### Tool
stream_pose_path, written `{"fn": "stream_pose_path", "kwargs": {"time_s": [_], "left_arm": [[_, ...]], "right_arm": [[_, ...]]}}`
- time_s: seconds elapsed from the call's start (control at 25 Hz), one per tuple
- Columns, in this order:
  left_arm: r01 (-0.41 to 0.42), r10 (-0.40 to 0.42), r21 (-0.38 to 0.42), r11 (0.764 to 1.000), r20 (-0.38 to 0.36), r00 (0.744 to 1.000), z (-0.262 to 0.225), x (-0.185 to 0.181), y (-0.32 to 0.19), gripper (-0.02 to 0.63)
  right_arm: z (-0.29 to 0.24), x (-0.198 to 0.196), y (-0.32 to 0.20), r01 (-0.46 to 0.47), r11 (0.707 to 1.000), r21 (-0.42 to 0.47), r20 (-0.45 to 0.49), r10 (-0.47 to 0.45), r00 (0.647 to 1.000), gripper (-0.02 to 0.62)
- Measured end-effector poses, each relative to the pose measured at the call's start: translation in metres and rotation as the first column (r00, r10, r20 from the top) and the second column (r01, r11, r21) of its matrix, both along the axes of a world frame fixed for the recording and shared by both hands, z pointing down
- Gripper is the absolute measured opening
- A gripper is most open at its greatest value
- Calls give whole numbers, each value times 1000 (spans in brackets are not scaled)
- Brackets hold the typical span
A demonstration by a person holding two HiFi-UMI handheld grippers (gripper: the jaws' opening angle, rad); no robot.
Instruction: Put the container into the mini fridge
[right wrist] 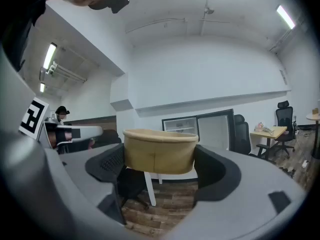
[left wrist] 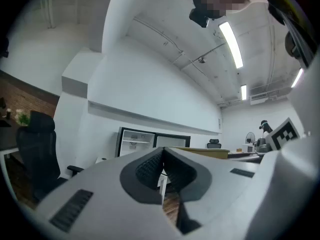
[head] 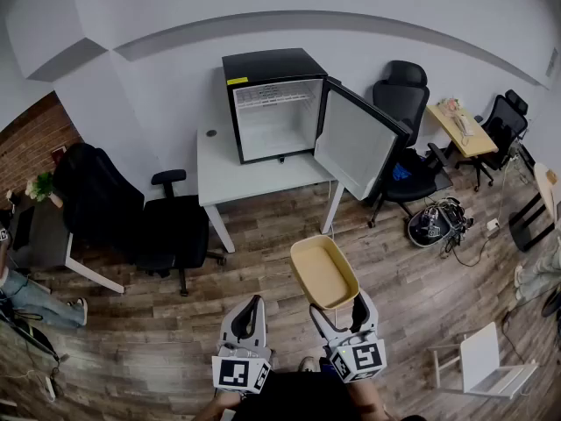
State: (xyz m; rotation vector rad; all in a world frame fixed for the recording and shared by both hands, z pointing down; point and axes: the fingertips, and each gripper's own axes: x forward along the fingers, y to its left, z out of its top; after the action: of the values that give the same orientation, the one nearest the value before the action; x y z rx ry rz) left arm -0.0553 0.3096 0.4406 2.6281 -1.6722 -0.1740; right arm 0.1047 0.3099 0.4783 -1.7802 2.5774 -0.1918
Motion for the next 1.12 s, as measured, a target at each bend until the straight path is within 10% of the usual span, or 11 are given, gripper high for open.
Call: {"fn": "stream_pose_path", "kwargs": {"time_s": [1.12], "left_arm": [[-52,50,-57,997,-40,998,22,-79,-19,8]], "right_arm": [[10,-73,-21,-57,998,-24,12,57,998,457]]}}
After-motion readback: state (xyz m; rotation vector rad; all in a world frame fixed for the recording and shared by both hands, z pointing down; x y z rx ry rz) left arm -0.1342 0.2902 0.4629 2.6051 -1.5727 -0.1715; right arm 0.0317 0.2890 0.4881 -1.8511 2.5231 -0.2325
